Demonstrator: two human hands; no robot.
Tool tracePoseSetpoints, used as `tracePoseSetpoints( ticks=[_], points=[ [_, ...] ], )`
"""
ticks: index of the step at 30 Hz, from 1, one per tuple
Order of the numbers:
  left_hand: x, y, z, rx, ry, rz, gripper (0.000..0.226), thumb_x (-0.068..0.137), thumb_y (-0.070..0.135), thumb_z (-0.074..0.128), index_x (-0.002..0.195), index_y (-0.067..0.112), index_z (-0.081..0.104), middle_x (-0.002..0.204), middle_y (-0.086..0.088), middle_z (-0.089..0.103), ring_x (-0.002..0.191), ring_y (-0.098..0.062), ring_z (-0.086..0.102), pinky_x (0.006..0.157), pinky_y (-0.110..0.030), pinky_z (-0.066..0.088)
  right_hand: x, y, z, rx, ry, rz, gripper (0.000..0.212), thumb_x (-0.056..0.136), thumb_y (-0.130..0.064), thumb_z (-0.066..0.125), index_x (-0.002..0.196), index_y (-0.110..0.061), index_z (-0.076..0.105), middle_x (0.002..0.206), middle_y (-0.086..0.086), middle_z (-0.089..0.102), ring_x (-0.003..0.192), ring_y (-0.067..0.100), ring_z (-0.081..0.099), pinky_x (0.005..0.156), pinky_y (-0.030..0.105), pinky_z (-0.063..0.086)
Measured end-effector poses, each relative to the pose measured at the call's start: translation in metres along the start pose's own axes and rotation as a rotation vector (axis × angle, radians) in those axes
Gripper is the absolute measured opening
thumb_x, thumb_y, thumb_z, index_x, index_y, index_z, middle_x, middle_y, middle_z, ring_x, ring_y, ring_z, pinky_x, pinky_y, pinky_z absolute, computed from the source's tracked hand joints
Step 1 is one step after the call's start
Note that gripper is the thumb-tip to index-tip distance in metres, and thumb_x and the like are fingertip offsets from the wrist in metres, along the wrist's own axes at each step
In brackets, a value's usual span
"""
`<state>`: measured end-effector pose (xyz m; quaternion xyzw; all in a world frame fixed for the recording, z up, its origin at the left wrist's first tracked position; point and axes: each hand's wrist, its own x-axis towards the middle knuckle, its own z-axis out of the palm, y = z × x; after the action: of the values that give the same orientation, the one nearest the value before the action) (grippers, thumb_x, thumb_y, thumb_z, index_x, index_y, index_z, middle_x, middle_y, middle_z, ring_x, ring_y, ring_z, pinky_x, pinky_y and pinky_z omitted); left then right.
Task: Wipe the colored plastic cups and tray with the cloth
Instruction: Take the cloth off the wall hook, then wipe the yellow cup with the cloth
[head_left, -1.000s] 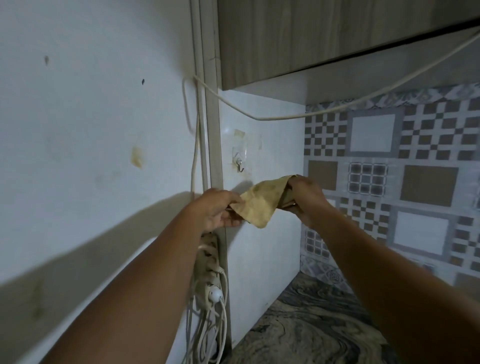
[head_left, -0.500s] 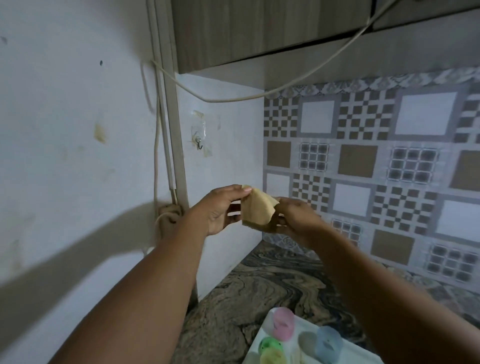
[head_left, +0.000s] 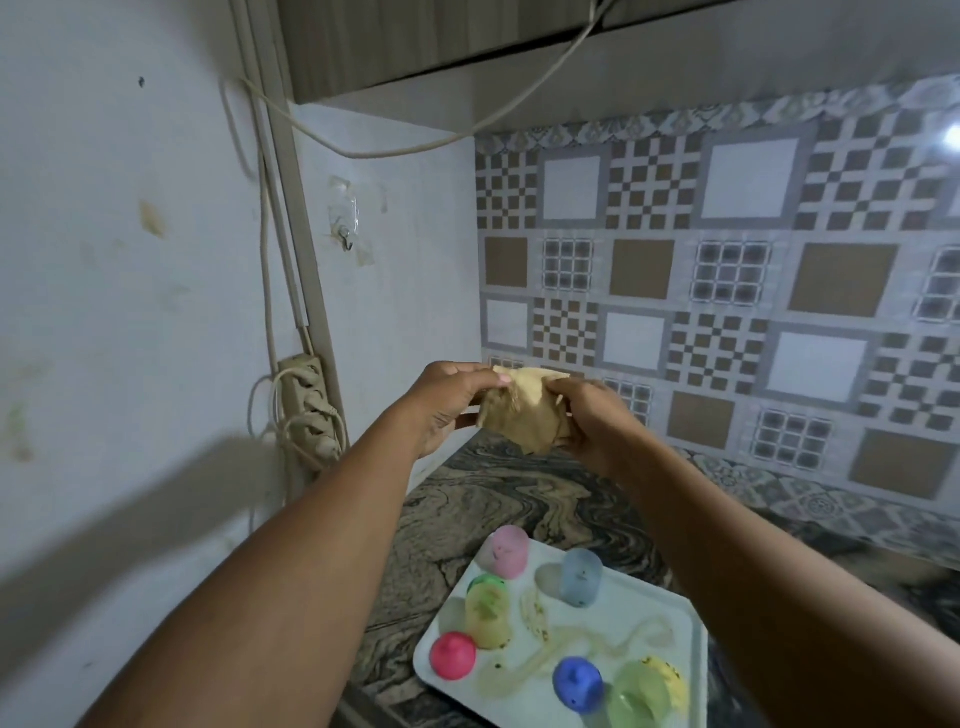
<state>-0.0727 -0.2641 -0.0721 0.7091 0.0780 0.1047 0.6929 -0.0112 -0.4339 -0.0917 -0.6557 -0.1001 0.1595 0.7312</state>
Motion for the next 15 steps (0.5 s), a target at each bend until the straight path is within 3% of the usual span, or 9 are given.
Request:
tracePoseSetpoints(
  ticks=[4,8,12,15],
  points=[
    [-0.008,-0.001,0.008,-0.005,0.023,-0.012,0.025,0.086,0.029,0.077,0.096,0.005,0.077,0.094,-0.012,0.077,0.088,-0.026,0.074,0.085,-0.040,0.059,-0.009,-0.002,-0.004,-0.041,0.008,-0.011,0.022,0.102,-0.025,0.050,0.104,-0.009,0.066,0.088,0.016,0.064,0.073,0.026,0.062,0.060,0.036,0.052],
    [-0.005,-0.004,0.004,0.000,0.102,0.028,0.023,0.086,0.023,0.078,0.100,0.005,0.078,0.098,-0.016,0.077,0.096,-0.031,0.073,0.087,-0.044,0.061,-0.007,0.003,0.000,-0.029,0.037,-0.041,0.023,0.103,-0.024,0.052,0.115,-0.007,0.061,0.098,0.015,0.065,0.080,0.026,0.066,0.060,0.038,0.059],
    [0.001,0.000,-0.012,-0.039,0.132,0.045,0.028,0.085,0.023,0.079,0.106,0.005,0.077,0.097,-0.012,0.078,0.095,-0.029,0.074,0.086,-0.044,0.061,0.002,0.012,0.012,0.027,0.035,0.001,0.030,0.097,-0.025,0.064,0.113,0.001,0.063,0.097,0.016,0.069,0.084,0.028,0.069,0.074,0.049,0.063],
    [0.004,0.004,-0.028,-0.050,0.115,0.047,0.022,0.086,0.021,0.077,0.102,0.005,0.077,0.095,-0.012,0.077,0.090,-0.027,0.073,0.080,-0.042,0.061,0.007,0.015,0.028,0.058,-0.046,0.064,0.036,0.095,-0.035,0.067,0.106,-0.001,0.069,0.091,0.017,0.075,0.084,0.031,0.073,0.077,0.046,0.063]
  ],
)
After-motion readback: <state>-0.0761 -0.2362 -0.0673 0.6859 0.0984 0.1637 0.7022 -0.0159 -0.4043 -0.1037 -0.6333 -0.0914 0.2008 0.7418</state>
